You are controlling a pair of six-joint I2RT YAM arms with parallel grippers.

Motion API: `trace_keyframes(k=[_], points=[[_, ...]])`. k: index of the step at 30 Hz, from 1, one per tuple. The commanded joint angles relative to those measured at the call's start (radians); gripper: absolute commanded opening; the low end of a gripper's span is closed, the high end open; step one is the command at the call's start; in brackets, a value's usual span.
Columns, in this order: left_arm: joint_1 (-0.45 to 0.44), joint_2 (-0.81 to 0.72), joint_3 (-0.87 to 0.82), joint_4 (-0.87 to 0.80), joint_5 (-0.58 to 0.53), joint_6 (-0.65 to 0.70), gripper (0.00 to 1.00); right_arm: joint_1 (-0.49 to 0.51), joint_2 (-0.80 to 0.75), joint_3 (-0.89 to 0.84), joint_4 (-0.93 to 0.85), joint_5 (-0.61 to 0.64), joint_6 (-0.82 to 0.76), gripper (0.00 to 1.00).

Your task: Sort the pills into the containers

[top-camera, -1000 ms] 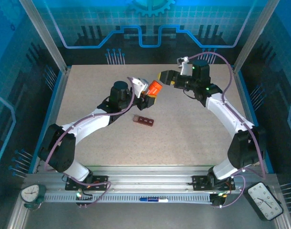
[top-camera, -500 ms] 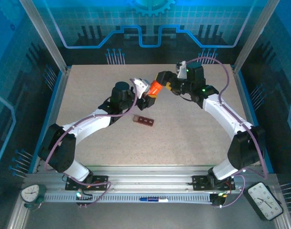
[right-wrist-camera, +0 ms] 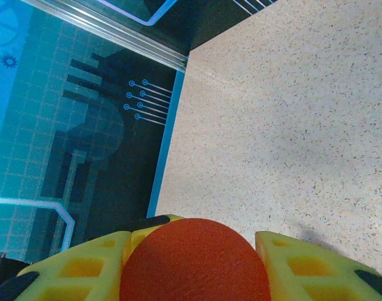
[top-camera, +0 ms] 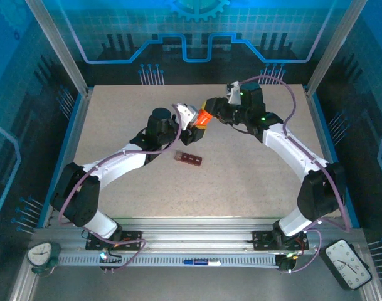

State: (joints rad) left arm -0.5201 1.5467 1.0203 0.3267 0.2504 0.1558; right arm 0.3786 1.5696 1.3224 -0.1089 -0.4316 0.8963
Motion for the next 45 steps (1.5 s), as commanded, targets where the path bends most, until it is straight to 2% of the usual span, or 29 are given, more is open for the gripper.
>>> trace_keyframes(k=[1,3,6,8,10,12,14,16,18,21,23,28,37,45], points=[[-0.001,-0.009,0.036,0.05,0.013,-0.034,0.02,-0.009,0.022,0.027,0.041,-0.081,-0.072,0.4],[0.012,-0.018,0.037,0.057,0.064,-0.082,0.02,-0.028,0.033,0.041,0.07,-0.161,-0.153,0.41],[0.049,-0.024,0.036,0.095,0.184,-0.189,0.02,-0.05,0.04,0.079,0.043,-0.256,-0.368,0.42],[0.067,-0.026,0.032,0.129,0.252,-0.253,0.02,-0.055,0.03,0.088,-0.01,-0.251,-0.519,0.43],[0.076,-0.028,0.033,0.143,0.277,-0.279,0.02,-0.063,0.027,0.096,-0.039,-0.246,-0.576,0.46],[0.076,-0.027,0.034,0.134,0.269,-0.264,0.02,-0.072,0.028,0.099,-0.037,-0.246,-0.553,0.54],[0.075,-0.025,0.035,0.116,0.241,-0.235,0.02,-0.085,0.018,0.095,-0.02,-0.233,-0.483,0.68],[0.075,-0.022,0.035,0.103,0.207,-0.208,0.02,-0.097,-0.001,0.086,-0.005,-0.196,-0.389,0.76],[0.073,-0.02,0.035,0.087,0.167,-0.175,0.02,-0.108,-0.024,0.061,0.039,-0.168,-0.279,0.79],[0.059,-0.022,0.027,0.075,0.095,-0.105,0.02,-0.112,-0.057,0.024,0.046,-0.087,-0.13,0.8],[0.039,-0.023,0.026,0.057,0.032,-0.035,0.02,-0.103,-0.067,0.025,-0.021,-0.018,-0.069,0.81],[0.003,-0.019,0.014,0.056,-0.066,0.064,0.02,-0.06,-0.054,0.052,-0.098,0.072,-0.043,0.83],[-0.017,-0.005,0.028,0.038,-0.073,0.075,0.02,-0.005,-0.014,0.072,-0.096,0.065,-0.049,0.84],[-0.021,-0.002,0.031,0.037,-0.069,0.067,0.02,0.021,0.011,0.068,-0.081,0.042,-0.042,0.75]])
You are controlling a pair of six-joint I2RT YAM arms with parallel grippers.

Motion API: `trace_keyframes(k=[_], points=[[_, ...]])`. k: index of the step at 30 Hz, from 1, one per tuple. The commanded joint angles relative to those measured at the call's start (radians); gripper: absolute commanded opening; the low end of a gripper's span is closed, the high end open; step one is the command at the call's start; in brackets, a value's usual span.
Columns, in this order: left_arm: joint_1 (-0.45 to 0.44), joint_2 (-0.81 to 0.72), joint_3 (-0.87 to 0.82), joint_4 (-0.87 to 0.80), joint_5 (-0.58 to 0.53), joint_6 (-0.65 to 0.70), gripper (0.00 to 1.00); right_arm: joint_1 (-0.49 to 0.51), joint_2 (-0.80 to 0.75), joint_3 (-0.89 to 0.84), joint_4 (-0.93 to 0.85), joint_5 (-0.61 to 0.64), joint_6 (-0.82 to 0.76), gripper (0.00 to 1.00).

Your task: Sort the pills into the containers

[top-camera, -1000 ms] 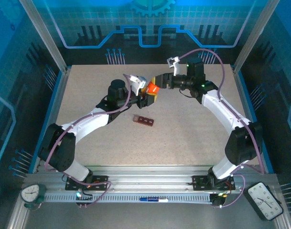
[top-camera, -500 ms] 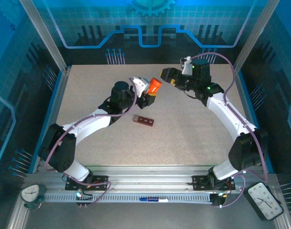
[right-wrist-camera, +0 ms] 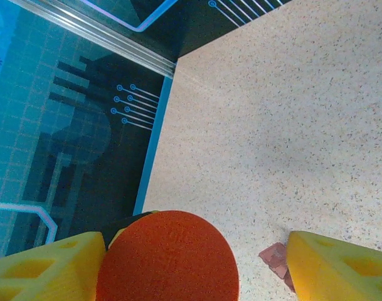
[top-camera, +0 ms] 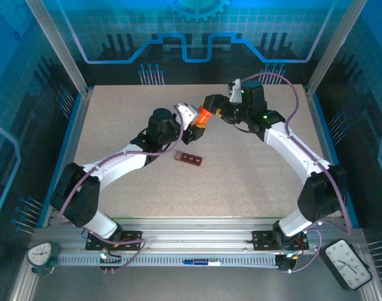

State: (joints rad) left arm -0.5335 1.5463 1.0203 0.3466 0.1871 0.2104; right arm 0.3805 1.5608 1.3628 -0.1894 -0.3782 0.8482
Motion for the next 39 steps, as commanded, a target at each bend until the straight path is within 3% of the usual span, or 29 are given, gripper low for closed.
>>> trace_keyframes(k=[1,8,10,14,17,19,21,24,26,33,39], points=[[-0.007,-0.001,0.031,0.017,-0.006,0.013,0.02,0.022,0.025,0.03,-0.001,-0.017,0.005,0.73],[-0.007,0.003,0.04,0.019,0.0,0.006,0.02,0.031,0.041,0.042,-0.003,-0.041,-0.023,0.46],[-0.005,0.003,0.044,0.015,0.002,0.001,0.02,0.029,0.046,0.046,-0.001,-0.061,-0.054,0.43],[0.005,-0.002,0.06,-0.013,0.063,-0.033,0.0,-0.004,0.066,0.069,0.024,-0.214,-0.218,0.42],[0.03,-0.017,0.067,-0.023,0.175,-0.101,0.0,-0.044,0.077,0.069,0.048,-0.328,-0.381,0.43],[0.053,-0.024,0.064,-0.01,0.255,-0.161,0.0,-0.068,0.075,0.06,0.07,-0.358,-0.406,0.45],[0.06,-0.028,0.063,-0.006,0.275,-0.183,0.01,-0.083,0.068,0.05,0.098,-0.361,-0.374,0.53],[0.06,-0.032,0.06,-0.014,0.234,-0.161,0.0,-0.086,0.031,0.039,0.127,-0.317,-0.299,0.77],[0.06,-0.031,0.058,-0.027,0.196,-0.133,0.0,-0.092,0.003,0.027,0.143,-0.275,-0.216,0.84],[0.033,-0.031,0.044,-0.028,0.045,-0.015,0.0,-0.098,-0.057,-0.001,-0.024,-0.029,0.045,0.84],[0.022,-0.023,0.052,-0.042,0.026,0.039,0.0,-0.054,-0.029,0.029,-0.068,0.018,0.052,0.85]])
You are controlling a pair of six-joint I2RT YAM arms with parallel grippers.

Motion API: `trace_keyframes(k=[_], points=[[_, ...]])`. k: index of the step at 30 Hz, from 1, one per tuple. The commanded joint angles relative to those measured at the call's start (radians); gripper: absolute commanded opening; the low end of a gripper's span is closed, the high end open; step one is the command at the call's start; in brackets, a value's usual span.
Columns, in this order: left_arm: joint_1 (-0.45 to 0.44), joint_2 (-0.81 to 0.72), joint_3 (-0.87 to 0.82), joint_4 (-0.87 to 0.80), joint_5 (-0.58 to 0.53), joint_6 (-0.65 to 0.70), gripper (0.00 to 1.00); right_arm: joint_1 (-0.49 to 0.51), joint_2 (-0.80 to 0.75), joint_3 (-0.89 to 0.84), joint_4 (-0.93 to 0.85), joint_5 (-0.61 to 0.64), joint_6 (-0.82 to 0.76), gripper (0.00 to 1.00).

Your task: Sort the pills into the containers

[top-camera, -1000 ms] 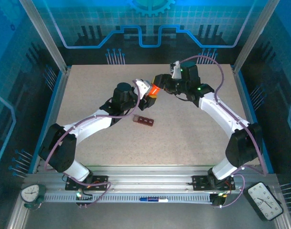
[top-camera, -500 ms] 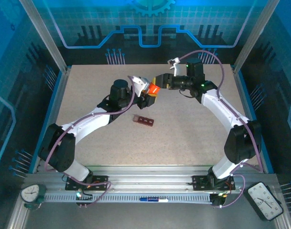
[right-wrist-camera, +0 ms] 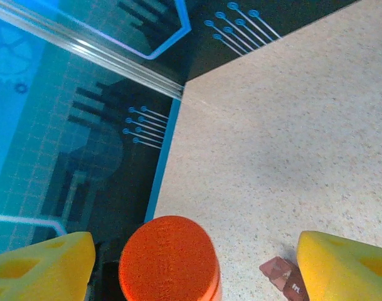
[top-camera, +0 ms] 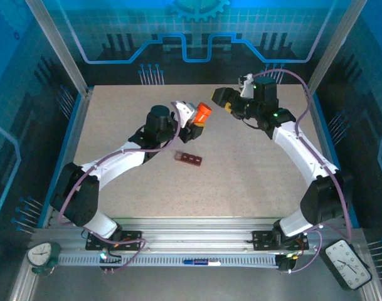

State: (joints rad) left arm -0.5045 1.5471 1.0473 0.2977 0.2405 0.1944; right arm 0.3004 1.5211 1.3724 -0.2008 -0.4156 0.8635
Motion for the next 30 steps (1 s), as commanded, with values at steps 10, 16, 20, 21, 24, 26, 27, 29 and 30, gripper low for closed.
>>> trace_keyframes(k=[10,16,20,21,24,26,27,29,30], points=[[-0.017,-0.01,0.034,-0.003,-0.025,0.071,0.0,0.096,0.068,0.078,-0.08,0.054,0.005,0.84],[-0.019,-0.018,0.028,0.001,-0.027,0.069,0.0,0.111,0.086,0.074,-0.062,0.036,0.002,0.67],[-0.016,-0.019,0.029,-0.004,-0.027,0.057,0.0,0.099,0.112,0.088,-0.067,-0.032,-0.038,0.45],[-0.014,-0.019,0.032,-0.01,-0.021,0.055,0.0,0.09,0.128,0.103,-0.078,-0.068,-0.058,0.43],[-0.004,-0.023,0.041,-0.033,0.028,0.026,0.0,0.059,0.164,0.125,-0.062,-0.181,-0.174,0.4],[0.017,-0.032,0.045,-0.044,0.102,-0.021,0.0,0.044,0.154,0.111,-0.028,-0.227,-0.297,0.41],[0.032,-0.036,0.048,-0.041,0.162,-0.057,0.0,0.04,0.139,0.097,-0.011,-0.239,-0.378,0.42],[0.065,-0.041,0.049,-0.017,0.275,-0.147,0.0,0.033,0.104,0.062,0.012,-0.226,-0.48,0.44],[0.081,-0.041,0.049,0.002,0.312,-0.191,0.0,0.025,0.096,0.052,0.023,-0.227,-0.49,0.45]])
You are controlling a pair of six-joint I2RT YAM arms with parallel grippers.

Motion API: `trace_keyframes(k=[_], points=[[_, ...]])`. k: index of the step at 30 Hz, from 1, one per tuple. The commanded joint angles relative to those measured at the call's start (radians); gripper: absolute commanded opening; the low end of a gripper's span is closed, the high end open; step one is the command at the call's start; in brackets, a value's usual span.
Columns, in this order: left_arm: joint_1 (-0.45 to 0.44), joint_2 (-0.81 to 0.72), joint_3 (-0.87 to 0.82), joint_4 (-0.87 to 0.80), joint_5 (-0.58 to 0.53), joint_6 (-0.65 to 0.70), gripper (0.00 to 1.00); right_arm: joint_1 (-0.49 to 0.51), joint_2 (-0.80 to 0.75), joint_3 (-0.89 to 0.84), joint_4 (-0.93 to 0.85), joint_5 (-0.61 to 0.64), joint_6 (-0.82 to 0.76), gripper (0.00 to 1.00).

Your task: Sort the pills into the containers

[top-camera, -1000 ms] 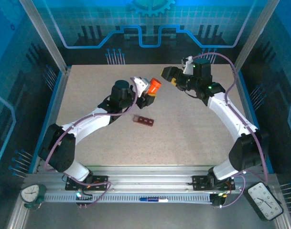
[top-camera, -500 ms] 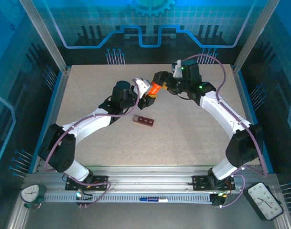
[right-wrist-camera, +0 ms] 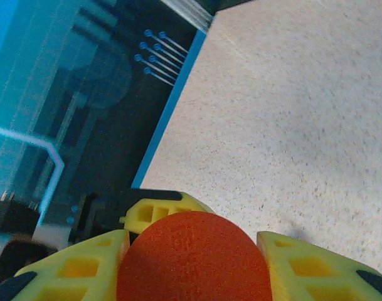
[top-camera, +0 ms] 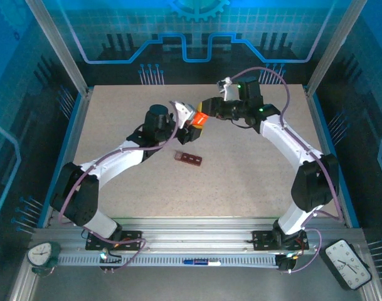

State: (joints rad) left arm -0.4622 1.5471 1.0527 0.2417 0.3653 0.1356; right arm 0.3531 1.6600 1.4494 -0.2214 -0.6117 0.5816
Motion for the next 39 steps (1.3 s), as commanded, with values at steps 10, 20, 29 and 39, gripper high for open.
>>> trace_keyframes(k=[10,20,29,39], points=[[0.039,-0.055,0.022,0.054,0.081,-0.068,0.0,-0.059,-0.111,-0.057,0.125,0.004,0.079,0.82],[-0.041,-0.064,0.004,0.016,-0.136,0.151,0.0,-0.021,-0.11,-0.018,-0.056,0.206,0.257,0.85],[-0.059,-0.047,0.026,-0.015,-0.16,0.187,0.0,0.032,-0.052,0.046,-0.11,0.192,0.22,0.87],[-0.064,-0.036,0.038,-0.015,-0.164,0.189,0.0,0.046,-0.024,0.059,-0.105,0.137,0.208,0.63]])
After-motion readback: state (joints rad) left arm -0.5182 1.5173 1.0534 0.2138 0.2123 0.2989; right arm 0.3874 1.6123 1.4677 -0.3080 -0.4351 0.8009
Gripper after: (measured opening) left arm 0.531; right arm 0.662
